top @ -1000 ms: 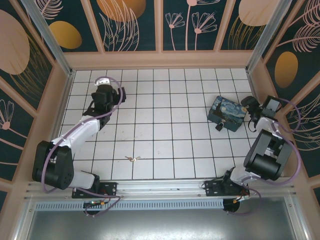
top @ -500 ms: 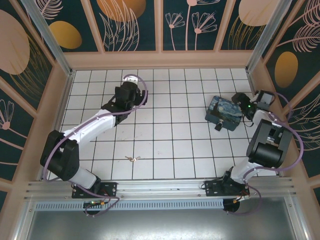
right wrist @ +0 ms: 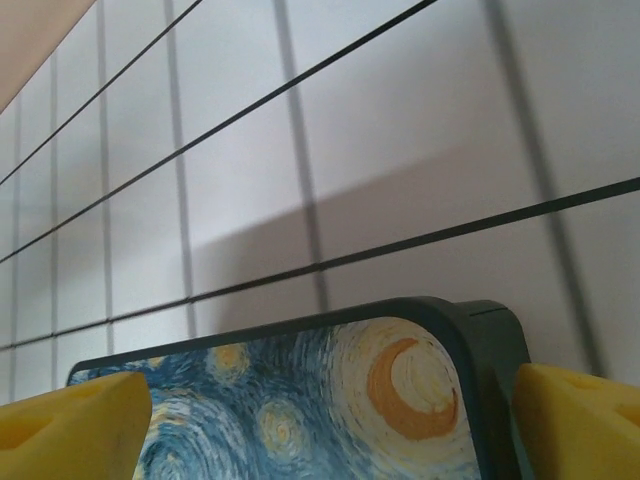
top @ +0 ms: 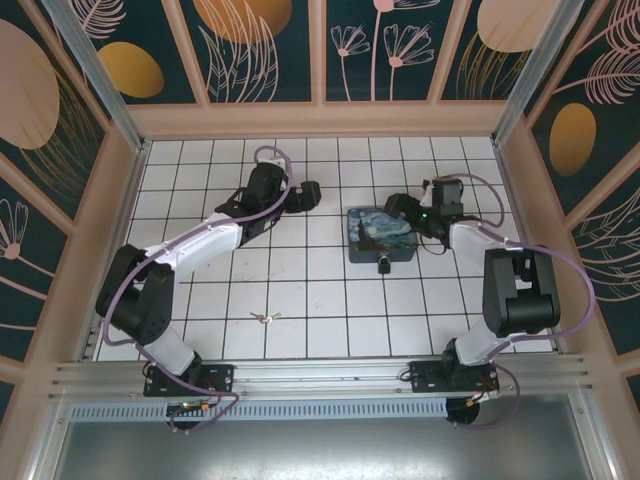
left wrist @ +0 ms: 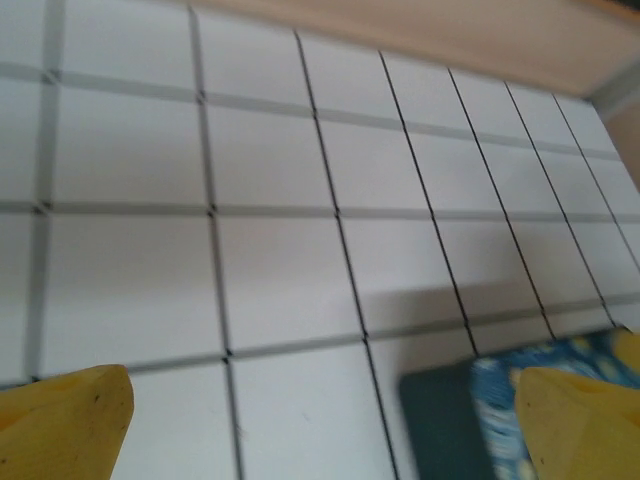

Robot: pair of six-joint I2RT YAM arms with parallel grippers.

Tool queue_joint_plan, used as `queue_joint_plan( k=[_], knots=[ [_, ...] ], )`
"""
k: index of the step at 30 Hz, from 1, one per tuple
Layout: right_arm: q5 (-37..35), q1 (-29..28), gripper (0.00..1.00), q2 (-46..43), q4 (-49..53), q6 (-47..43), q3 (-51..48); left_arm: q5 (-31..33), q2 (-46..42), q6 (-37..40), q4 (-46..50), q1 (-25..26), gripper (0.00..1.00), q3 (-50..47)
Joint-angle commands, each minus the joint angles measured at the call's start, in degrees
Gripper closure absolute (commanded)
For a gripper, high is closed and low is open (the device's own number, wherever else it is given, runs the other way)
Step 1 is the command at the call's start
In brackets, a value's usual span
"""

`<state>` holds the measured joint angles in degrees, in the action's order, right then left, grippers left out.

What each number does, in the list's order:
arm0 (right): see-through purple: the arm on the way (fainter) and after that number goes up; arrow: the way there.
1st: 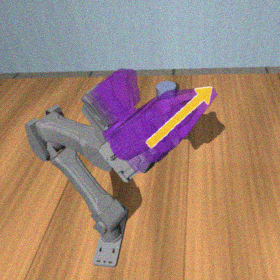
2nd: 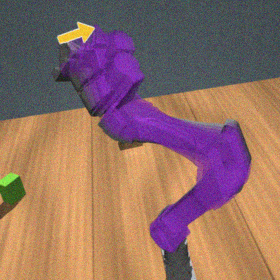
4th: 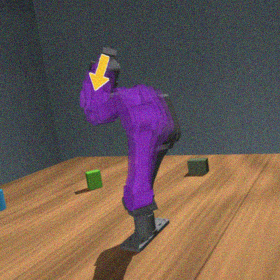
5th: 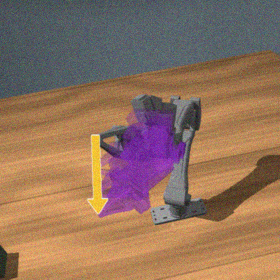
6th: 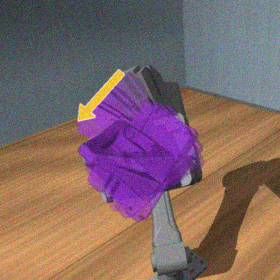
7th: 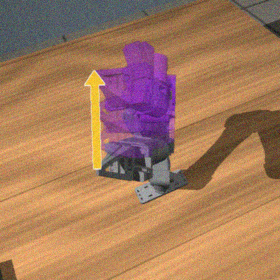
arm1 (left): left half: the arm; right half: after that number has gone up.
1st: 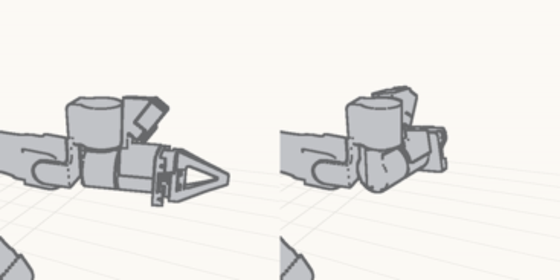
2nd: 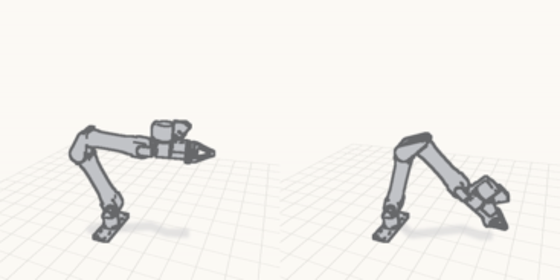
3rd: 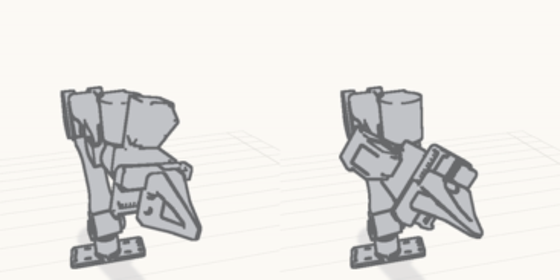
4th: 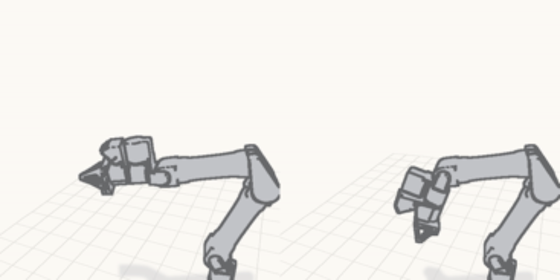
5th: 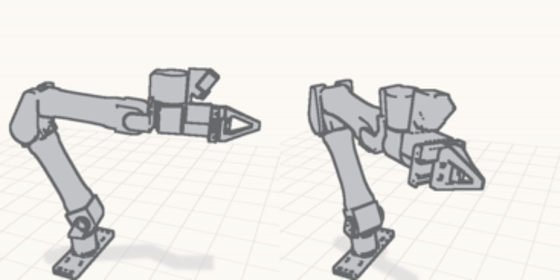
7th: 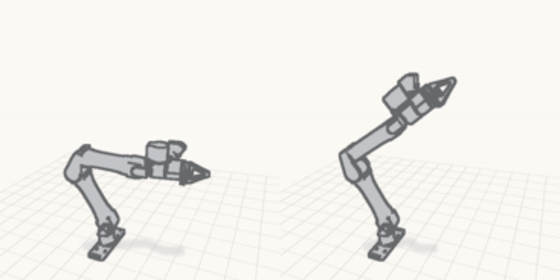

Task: Unlock a padlock with a key

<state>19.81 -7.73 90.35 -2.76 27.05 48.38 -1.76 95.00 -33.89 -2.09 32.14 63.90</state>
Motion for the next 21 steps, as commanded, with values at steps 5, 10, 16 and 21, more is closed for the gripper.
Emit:
queue_joint_plan(
  k=[5,10,16,21],
  knots=[
    [-2.2,-0.4,0.07,-5.6,2.5,1.8,-3.1,-18.2,2.8,-8.2,-0.9,1.9,0.02,-2.1],
    [-2.8,-2.6,0.1,-8.8,1.8,2.9,-9.9,-29.5,5.4,-12.8,-4.6,1.9,0.02,-4.9],
    [-4.0,-9.2,0.1,-12.2,-2.1,6.3,-13.4,-30.8,7.1,-15.5,-7.2,1.9,0.02,-6.2],
    [-7.5,-16.2,0.11,-10.5,-4.9,10.9,-12.8,-30.9,9.3,-15.4,-5.5,-0.3,0.01,-3.2]
  ],
)
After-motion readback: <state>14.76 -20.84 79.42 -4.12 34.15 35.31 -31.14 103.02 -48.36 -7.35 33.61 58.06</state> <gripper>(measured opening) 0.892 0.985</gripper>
